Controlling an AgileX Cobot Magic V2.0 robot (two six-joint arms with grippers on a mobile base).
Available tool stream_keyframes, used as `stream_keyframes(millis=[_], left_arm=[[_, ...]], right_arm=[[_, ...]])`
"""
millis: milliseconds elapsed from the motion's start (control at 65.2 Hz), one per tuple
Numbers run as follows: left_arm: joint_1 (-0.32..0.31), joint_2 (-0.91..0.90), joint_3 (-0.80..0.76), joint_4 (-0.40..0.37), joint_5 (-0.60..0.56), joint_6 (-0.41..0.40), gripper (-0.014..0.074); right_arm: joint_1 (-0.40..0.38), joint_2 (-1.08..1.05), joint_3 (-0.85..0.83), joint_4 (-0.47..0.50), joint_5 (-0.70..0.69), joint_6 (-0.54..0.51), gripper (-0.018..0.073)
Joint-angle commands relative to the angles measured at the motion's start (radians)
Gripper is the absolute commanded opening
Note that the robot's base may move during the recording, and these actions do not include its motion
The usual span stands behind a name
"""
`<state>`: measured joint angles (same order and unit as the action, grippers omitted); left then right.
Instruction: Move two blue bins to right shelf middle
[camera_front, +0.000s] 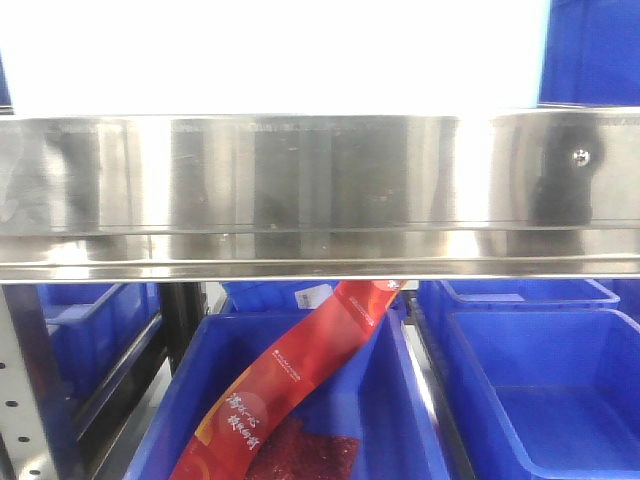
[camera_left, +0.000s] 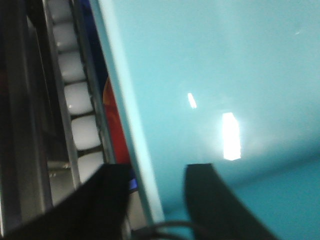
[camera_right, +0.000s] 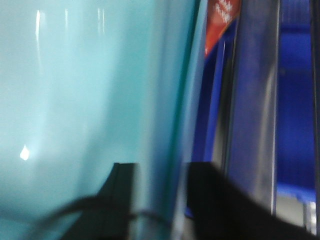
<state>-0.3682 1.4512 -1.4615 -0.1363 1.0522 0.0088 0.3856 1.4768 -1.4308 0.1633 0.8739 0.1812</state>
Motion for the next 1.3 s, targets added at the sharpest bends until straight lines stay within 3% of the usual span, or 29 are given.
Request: stream_keyframes(millis=[0, 46, 77, 169, 368, 506, 721, 813, 967, 1289], left_arm=[[-0.010, -0.018, -0.008, -0.020, -0.024, 0.010, 0.0405], [-0.010, -0.020, -0.008, -0.020, -0.022, 0.010, 0.0495], [-0.010, -0.024, -0.008, -0.020, -0.020, 0.010, 0.0540], [-0.010, -0.039, -0.008, -0.031, -0.020, 0.010, 0.0585], [-0.006, -0.120, -0.010, -0.022, -0.031, 0.010, 0.0544], [-0.004, -0.201, -0.010, 0.015, -0.039, 0.010, 0.0409], [-0.004, -0.337, -0.004, 0.108, -0.047, 0.010, -0.0112], [-0.004, -0.386, 0.024, 0.164, -0.056, -0.002, -0.0111], [-0.004, -0.482, 0.154, 0.254, -0.134, -0.112, -0.0111], [-0.004, -0.767, 0.594, 0.225, -0.369, -0.143, -0.0111]], right_arm=[[-0.004, -0.011, -0.006, -0.011, -0.042, 0.000, 0.0412], [-0.004, -0.011, -0.010, -0.011, -0.033, 0.000, 0.0539], [-0.004, -0.012, -0.019, -0.011, -0.021, 0.000, 0.0576], [-0.004, -0.017, -0.050, -0.011, 0.007, 0.000, 0.0568], [-0.004, -0.094, -0.103, -0.065, 0.010, 0.000, 0.0561], [-0.004, -0.177, -0.105, -0.163, 0.020, 0.000, 0.0404], [-0.004, -0.273, -0.103, -0.275, 0.085, 0.000, -0.0170], [-0.004, -0.292, -0.101, -0.299, 0.107, 0.000, -0.0162], [-0.004, -0.325, -0.030, -0.336, 0.097, 0.000, -0.0162], [-0.004, -0.512, 0.420, -0.340, -0.086, 0.000, -0.0162]])
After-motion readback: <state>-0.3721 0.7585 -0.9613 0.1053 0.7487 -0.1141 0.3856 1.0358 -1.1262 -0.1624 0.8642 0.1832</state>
